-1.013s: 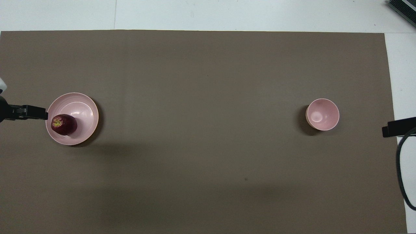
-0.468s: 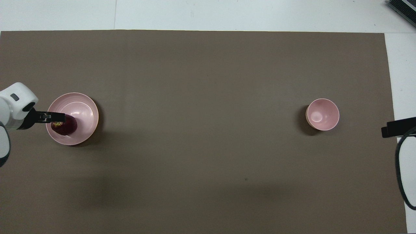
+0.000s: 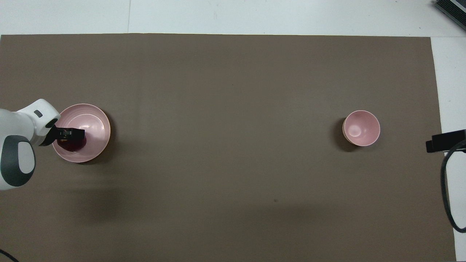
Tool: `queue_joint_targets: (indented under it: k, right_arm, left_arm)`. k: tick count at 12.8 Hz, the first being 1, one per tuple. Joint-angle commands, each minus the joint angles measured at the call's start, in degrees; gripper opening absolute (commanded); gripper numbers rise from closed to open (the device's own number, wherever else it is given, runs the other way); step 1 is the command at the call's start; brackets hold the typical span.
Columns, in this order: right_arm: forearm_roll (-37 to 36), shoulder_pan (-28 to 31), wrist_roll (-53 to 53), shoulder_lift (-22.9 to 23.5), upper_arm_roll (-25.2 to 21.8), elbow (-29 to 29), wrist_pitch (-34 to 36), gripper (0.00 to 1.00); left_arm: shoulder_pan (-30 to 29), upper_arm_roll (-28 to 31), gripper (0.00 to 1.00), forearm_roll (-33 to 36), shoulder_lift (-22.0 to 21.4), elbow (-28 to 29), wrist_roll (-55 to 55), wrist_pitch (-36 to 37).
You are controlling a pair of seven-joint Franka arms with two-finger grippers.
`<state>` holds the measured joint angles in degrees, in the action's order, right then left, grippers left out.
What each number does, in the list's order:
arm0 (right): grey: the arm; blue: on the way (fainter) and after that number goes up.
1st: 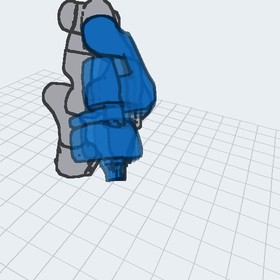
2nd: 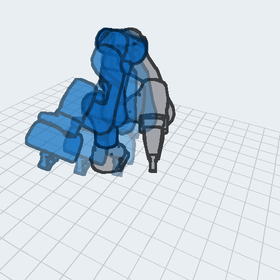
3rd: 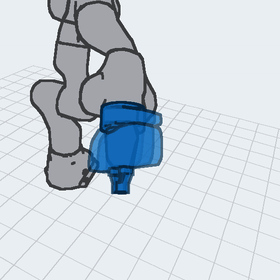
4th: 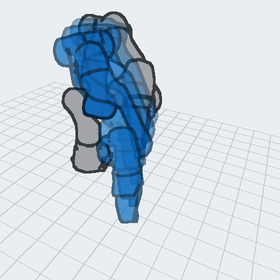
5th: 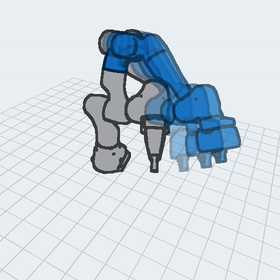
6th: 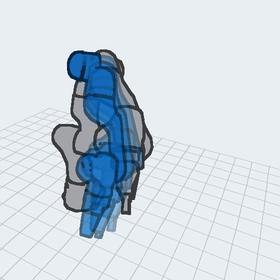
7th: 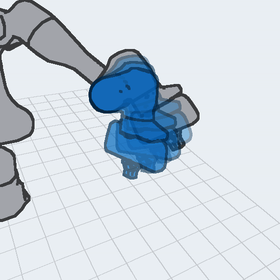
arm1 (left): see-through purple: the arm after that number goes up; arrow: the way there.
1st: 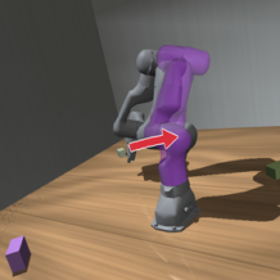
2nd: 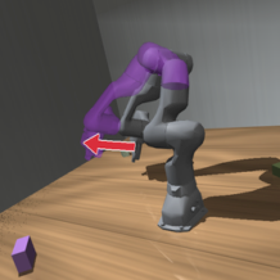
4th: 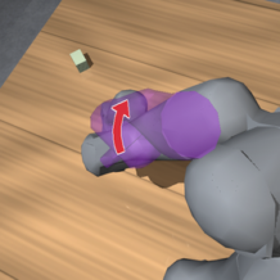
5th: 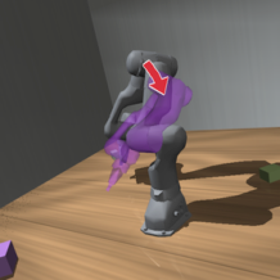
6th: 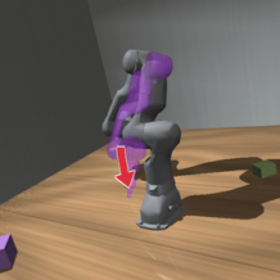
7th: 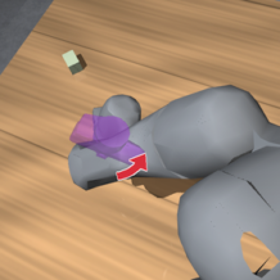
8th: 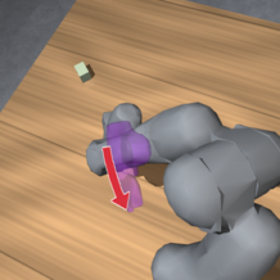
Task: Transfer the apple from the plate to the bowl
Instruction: 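Reach the left gripper down to the red apple and grasp it, then lift the apple with the left gripper while the right gripper approaches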
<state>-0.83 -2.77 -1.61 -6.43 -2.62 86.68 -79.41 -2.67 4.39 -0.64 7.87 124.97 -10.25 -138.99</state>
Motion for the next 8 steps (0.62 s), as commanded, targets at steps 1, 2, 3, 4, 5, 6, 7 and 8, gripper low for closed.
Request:
queue_joint_targets:
  k: [1,2,3,4,5,6,7,8]
  right_arm:
    - [2.40,0.14,1.44,-1.22,0.16,3.23,-3.99,1.00]
    - [3.80,0.05,1.26,-0.95,0.16,3.32,-4.26,1.00]
    - [3.90,-0.04,0.91,-0.95,0.24,3.93,-5.30,1.00]
    - [3.99,-0.21,0.82,-0.95,0.24,4.81,-6.01,1.00]
    - [4.08,-0.82,0.74,-0.86,0.16,5.43,-6.54,1.00]
    - [4.08,-1.79,0.47,-0.60,0.16,5.95,-8.37,1.00]
    - [4.25,-2.75,0.04,-0.42,0.24,6.13,-10.39,1.00]
    - [4.34,-3.28,-0.23,-0.16,0.24,6.14,-10.76,1.00]
  left_arm:
    - [-0.59,-0.35,0.62,0.29,0.04,-0.17,-0.65,-1.37]
    - [-0.59,-0.35,0.36,0.29,-0.04,-0.25,-0.65,-1.19]
    - [-0.67,-0.35,0.15,0.29,0.04,-0.34,-0.74,-0.93]
    - [-0.67,-0.35,0.00,0.29,-0.04,-0.86,-0.82,-0.84]
    - [-0.59,-0.35,0.00,0.29,-0.04,-1.83,-0.74,-0.84]
    - [-0.15,-0.35,0.00,0.29,-0.39,-2.97,-0.30,-0.14]
    - [0.11,-0.44,0.00,0.29,-0.83,-3.85,-0.30,0.82]
    - [0.20,-1.05,0.00,0.29,-1.10,-5.08,-0.21,1.53]
